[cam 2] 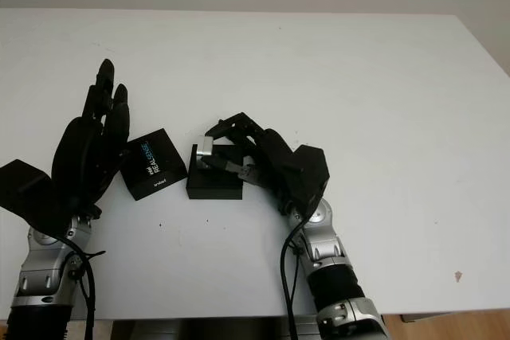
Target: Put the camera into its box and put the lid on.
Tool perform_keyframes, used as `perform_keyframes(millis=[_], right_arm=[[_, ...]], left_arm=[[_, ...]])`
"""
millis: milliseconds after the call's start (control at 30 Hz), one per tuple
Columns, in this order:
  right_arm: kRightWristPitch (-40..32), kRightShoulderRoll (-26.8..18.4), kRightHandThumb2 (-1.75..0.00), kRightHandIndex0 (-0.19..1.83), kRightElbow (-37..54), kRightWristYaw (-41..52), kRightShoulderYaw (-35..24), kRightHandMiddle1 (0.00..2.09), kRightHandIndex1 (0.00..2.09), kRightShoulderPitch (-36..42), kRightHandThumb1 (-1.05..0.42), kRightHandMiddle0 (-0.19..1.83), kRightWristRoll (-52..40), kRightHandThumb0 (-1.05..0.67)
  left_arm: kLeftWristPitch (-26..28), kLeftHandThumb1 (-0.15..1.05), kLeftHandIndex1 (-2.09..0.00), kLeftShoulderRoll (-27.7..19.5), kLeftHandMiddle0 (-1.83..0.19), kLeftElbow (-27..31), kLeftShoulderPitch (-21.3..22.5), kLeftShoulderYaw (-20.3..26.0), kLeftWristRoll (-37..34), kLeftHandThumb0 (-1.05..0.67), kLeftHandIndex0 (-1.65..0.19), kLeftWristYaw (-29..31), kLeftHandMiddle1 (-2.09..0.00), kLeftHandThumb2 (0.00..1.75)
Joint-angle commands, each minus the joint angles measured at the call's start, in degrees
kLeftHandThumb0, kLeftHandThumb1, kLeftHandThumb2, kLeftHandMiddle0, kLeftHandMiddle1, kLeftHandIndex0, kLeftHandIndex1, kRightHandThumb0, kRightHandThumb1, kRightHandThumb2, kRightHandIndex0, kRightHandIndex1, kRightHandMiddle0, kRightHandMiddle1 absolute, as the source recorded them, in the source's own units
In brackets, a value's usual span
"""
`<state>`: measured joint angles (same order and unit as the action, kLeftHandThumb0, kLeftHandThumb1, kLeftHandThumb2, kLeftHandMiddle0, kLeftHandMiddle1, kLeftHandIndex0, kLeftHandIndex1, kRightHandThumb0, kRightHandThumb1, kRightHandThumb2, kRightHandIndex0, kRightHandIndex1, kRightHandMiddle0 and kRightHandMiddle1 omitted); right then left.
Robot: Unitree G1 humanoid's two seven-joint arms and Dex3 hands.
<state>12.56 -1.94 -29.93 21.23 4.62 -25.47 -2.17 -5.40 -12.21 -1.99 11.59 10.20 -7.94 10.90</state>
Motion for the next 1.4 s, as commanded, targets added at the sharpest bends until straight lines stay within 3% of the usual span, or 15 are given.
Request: perform_keyframes(millis=[0, 300, 667, 933, 1067, 1367], right_arm=[[0.99, -0.95, -0.06, 0.24, -0.26, 0.33, 1.21, 1.77, 0.04, 1.01, -1.04, 0.25, 1.5, -0.58], [4.42, -5.93, -0.05, 0.2, 3.02, -0.32, 4.64, 1.77, 0.02, 2.01, -1.03, 0.3, 9.31, -0.57], [10.06, -11.85, -0.05, 0.22, 8.59, -2.21, 4.82, 1.71, 0.04, 2.93, -1.03, 0.3, 13.97, -0.56], [6.86, -17.78, -0.05, 0.04, 19.14, -0.1, 5.23, 1.19, 0.02, 4.95, -0.98, 0.03, 17.99, -0.55], [6.38, -20.62, -0.05, -0.08, 23.75, 1.1, 5.61, 0.82, 0.03, 5.82, -0.95, 0.03, 19.93, -0.54], [5.04, -24.48, -0.06, -0.15, 30.77, 2.92, 6.36, 0.41, 0.05, 6.99, -0.94, 0.09, 23.4, -0.56]], left_arm=[[-0.33, 1.05, -0.06, 0.02, 0.19, 0.59, -0.59, -0.17, 0.02, -0.74, 0.18, -0.06, -0.05, 0.57], [-0.1, 1.05, -0.06, 0.18, 0.19, 0.91, -0.63, -0.12, 0.07, -0.72, 0.17, -0.4, -0.05, 0.57], [0.15, 1.05, -0.05, -0.09, 0.19, 1.18, -0.69, -0.17, -0.17, -0.73, 0.18, 0.01, -0.05, 0.57], [-0.11, 1.05, -0.05, -0.07, 0.19, 1.16, -0.62, -0.27, 0.2, -0.72, 0.18, -0.19, -0.05, 0.57], [-0.19, 1.05, -0.06, -0.01, 0.18, 1.1, -0.52, -0.32, 0.08, -0.72, 0.17, -0.14, -0.05, 0.57], [0.33, 1.05, -0.06, 0.12, 0.18, 1.35, -0.52, -0.27, -0.02, -0.73, 0.17, -0.42, -0.06, 0.55]])
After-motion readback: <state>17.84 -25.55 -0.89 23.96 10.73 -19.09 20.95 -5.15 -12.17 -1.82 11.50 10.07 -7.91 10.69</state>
